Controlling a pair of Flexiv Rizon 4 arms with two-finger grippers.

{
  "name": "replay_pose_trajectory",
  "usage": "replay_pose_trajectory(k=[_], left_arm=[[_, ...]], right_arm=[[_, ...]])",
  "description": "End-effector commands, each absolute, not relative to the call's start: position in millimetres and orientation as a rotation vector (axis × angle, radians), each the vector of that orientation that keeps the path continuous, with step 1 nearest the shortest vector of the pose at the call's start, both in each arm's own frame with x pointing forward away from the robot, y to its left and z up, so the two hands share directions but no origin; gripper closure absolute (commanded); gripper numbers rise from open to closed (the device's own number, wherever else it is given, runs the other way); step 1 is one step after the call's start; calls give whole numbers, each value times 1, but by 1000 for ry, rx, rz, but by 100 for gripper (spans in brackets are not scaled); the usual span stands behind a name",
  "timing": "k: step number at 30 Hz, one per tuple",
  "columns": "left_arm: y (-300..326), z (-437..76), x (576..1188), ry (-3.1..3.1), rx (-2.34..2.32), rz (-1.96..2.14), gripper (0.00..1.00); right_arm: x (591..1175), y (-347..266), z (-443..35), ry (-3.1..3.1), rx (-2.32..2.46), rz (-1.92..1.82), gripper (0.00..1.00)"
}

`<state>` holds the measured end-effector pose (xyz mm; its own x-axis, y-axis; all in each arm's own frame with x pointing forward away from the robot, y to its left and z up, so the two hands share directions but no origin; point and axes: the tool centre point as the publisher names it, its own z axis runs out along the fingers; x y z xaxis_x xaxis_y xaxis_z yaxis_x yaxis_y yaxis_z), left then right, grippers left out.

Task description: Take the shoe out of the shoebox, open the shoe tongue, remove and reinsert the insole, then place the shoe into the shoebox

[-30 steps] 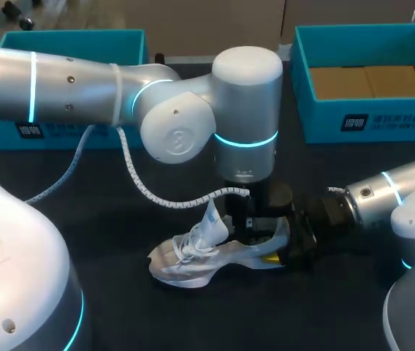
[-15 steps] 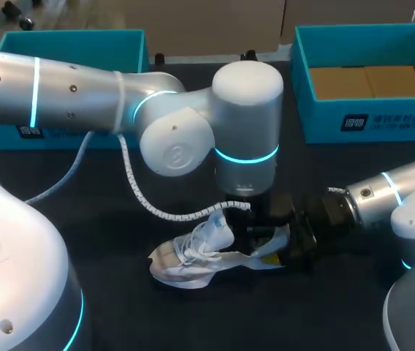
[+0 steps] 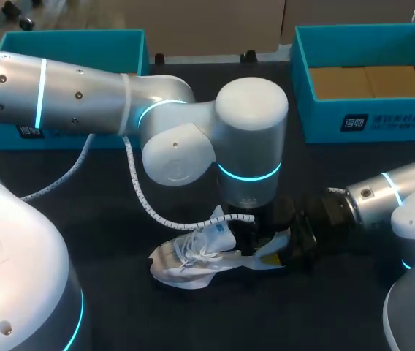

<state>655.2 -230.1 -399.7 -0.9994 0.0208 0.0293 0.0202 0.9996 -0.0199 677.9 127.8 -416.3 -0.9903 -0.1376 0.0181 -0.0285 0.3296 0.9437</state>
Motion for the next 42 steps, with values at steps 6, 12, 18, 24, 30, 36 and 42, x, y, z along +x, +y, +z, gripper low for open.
replay_pose_trajectory(k=[6,12,18,24,30,36,42], left_arm=[[-244,-419,660,-3251,34,-13,59],[-244,-418,673,-3302,104,-22,75],[-238,-413,684,-3307,149,-19,100],[-229,-396,686,-3225,130,61,100],[-222,-376,681,-3082,61,173,100],[-218,-360,678,-3000,24,262,100],[-216,-351,676,-2922,-27,321,100]], right_arm=[[678,129,-415,-2486,153,-1756,100],[678,129,-415,-2486,153,-1756,100],[678,129,-415,-2486,153,-1756,100],[678,129,-415,-2486,153,-1756,100],[678,129,-415,-2486,153,-1756,100],[678,129,-415,-2486,153,-1756,100],[678,129,-415,-2486,153,-1756,100]])
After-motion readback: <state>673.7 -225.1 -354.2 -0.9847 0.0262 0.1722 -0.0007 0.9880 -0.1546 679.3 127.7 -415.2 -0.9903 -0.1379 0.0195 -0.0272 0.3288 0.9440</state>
